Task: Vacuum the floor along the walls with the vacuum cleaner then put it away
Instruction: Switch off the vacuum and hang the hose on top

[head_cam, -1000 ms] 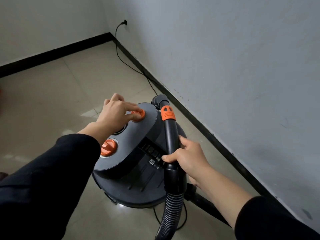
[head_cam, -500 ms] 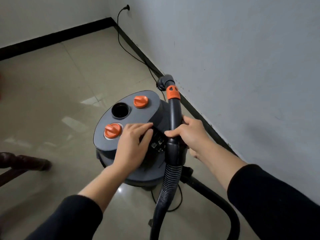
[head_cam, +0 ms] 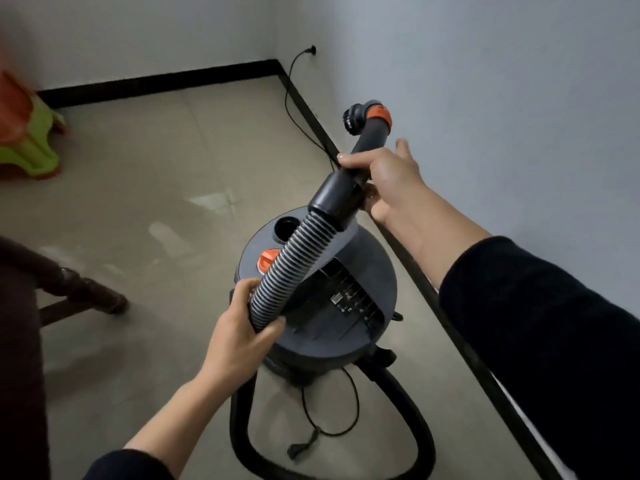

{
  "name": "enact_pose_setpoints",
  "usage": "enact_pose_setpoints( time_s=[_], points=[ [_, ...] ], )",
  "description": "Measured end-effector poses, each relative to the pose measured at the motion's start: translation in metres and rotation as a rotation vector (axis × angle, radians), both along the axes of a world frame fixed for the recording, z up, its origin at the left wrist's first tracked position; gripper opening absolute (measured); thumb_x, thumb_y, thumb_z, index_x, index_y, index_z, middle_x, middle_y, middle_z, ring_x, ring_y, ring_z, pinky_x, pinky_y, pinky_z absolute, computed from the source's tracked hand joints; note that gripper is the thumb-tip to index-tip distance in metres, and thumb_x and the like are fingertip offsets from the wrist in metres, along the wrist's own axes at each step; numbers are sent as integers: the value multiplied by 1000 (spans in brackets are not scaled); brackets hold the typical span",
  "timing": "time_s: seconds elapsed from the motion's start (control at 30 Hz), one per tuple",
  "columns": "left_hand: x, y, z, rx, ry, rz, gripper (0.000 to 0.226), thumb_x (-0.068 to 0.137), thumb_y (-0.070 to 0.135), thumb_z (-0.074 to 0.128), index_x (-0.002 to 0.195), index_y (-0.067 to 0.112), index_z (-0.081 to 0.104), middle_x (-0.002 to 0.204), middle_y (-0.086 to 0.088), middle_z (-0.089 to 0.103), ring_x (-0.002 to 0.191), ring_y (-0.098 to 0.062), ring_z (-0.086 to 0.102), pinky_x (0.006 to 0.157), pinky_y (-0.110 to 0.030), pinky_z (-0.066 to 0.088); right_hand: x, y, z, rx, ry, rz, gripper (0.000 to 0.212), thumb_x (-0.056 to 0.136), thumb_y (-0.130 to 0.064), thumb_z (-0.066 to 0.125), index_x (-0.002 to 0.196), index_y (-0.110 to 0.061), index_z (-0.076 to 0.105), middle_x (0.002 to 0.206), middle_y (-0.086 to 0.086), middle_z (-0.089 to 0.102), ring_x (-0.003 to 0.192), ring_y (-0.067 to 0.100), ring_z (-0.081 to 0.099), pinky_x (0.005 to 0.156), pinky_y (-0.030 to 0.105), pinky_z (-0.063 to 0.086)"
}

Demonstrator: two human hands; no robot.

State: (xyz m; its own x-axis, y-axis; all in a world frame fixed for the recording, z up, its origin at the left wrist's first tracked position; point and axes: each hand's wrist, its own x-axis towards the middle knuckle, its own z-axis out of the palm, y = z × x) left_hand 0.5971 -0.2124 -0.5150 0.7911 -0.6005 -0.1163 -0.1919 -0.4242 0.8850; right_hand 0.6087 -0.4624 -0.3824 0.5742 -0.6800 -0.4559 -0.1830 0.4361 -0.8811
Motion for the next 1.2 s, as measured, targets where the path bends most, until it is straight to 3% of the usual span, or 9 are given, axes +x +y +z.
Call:
enact_pose_setpoints(
  time_s=[0.07,0.2,0.33,0.43,0.53,0.6,0.87,1.07,1.2],
  points=[
    [23,0,16,-20,-98,24,60,77,15,75,103,53,37,80,12,62,68,-7,59,56,-24,46,12,-6,5,-80,-33,11,101,74,2,73,150,-36,20,126,9,56,91,28,68,60,36,58],
    [32,-13,30,8,-177,-31,56,79,28,75,115,52,40,90,28,60,79,4,59,59,-12,43,24,-22,-12,-167,32,76,39,77,-11,75,109,-18,55,113,18,60,88,33,66,59,33,57],
    [14,-43,20,45,-211,-22,52,81,35,71,123,47,44,98,21,58,82,-6,59,70,-29,50,24,-39,-55,72,-20,121,48,72,-10,77,109,-19,47,110,18,58,92,37,64,76,45,56],
    [1,-72,14,51,-184,32,52,83,40,68,125,49,40,96,22,57,82,-5,60,70,-28,50,26,-50,-81,166,-59,190,59,70,-7,79,115,-18,42,103,16,54,87,34,61,81,48,56],
    [-20,-89,3,53,-104,131,53,83,38,70,128,46,43,95,20,61,86,-1,61,73,-29,54,30,-57,-96,56,44,382,85,69,-15,83,141,-9,37,122,13,56,93,26,65,73,36,59],
    [-37,-93,-5,99,-70,231,55,82,39,71,131,41,45,101,19,63,91,-4,61,76,-34,54,33,-61,-108,-110,141,577,100,68,-21,86,150,-13,30,135,8,48,108,25,61,81,36,58],
    [-98,-119,-27,297,-43,555,64,90,36,63,148,34,36,108,8,55,101,-11,54,85,-33,47,29,-63,-136,-633,108,1197,72,83,-31,72,147,-20,41,144,2,49,133,18,44,114,34,32],
    [-86,-131,-29,405,-33,744,73,89,48,60,151,26,29,129,-4,49,123,-22,43,102,-36,36,24,-69,-131,-812,87,1328,57,92,-41,58,146,-30,41,157,8,29,146,24,20,119,42,20],
    [-90,-137,-29,520,-54,694,93,81,64,59,151,49,0,134,-2,37,128,-25,31,115,-51,22,11,-73,-130,-855,76,1318,52,96,-39,50,147,-30,40,155,5,33,143,23,26,117,46,23]
  ],
)
